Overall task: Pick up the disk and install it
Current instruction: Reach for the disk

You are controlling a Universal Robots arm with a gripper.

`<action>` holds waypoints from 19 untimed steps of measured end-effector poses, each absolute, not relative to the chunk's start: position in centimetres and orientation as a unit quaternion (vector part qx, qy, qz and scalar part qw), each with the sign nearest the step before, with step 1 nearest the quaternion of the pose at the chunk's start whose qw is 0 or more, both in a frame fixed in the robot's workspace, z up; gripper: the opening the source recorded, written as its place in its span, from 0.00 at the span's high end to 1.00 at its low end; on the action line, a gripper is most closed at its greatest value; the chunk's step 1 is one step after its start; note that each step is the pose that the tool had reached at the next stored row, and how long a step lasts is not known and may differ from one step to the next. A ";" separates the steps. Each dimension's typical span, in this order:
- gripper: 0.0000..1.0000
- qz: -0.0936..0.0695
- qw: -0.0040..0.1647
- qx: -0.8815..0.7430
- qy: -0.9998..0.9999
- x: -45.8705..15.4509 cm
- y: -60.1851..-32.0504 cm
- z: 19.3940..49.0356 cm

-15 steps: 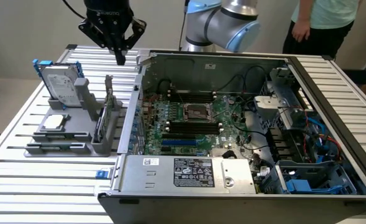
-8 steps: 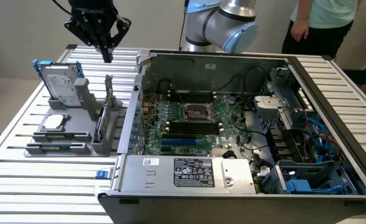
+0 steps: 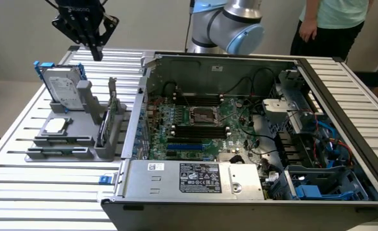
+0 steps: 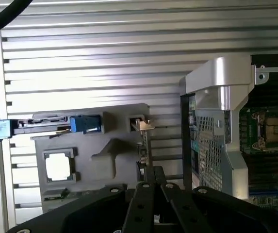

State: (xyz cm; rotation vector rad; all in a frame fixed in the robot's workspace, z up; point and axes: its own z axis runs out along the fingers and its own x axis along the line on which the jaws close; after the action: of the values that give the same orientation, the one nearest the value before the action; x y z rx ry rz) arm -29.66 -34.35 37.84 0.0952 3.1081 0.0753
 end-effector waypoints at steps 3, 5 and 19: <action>0.89 0.024 0.016 0.031 0.999 -31.0 -33.6 37.6; 0.89 0.024 0.016 0.031 0.999 -31.9 -33.0 37.4; 0.89 0.015 0.016 0.030 0.999 -38.3 -30.8 36.2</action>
State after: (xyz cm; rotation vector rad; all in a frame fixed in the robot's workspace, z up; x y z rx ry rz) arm -38.31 -30.80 36.19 0.0947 3.1075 0.0477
